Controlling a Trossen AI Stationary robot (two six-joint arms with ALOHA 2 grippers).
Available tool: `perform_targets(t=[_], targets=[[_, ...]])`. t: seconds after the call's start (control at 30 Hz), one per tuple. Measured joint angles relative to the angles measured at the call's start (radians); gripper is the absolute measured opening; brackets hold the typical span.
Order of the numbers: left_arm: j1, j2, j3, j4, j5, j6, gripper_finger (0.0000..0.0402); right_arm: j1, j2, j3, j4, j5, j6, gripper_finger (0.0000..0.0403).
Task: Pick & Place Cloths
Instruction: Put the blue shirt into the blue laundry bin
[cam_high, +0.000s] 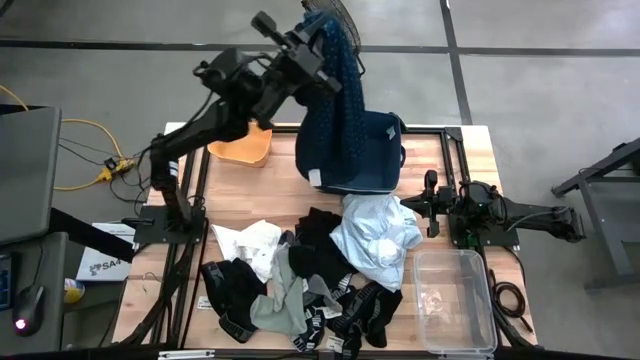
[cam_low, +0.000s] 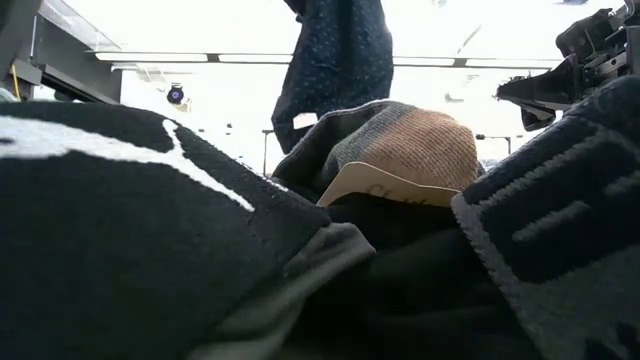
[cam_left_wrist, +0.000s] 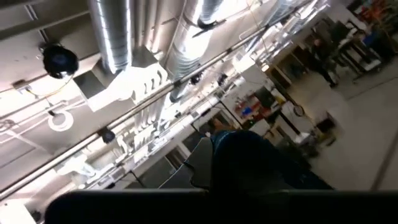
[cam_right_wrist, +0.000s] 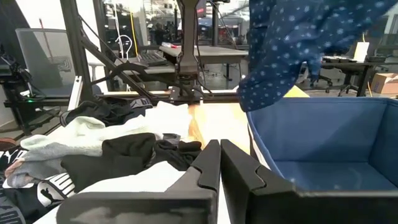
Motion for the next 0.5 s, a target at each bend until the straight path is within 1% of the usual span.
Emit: perform_targets(t=[0.1,0.27,0.33,0.5], targets=[[0.032,0.037,0.000,0.057,0.019,-0.001,0.0000,0.000,0.000,0.000,0.000,0.000,0.000,0.0004],[0.073,0.077,0.000,0.083,0.087,-0.036,0.0000,0.000,0.000,0.000,0.000,0.000,0.000,0.0004],[0.089,0.088,0.000,0.119,0.100,-0.027,0.0000,0.000,0.000,0.000,0.000,0.000,0.000,0.0004],[0.083,0.092,0.002,0.192,0.122,-0.010,0.0000,0.000,0.000,0.000,0.000,-0.001,0.000,0.0004]])
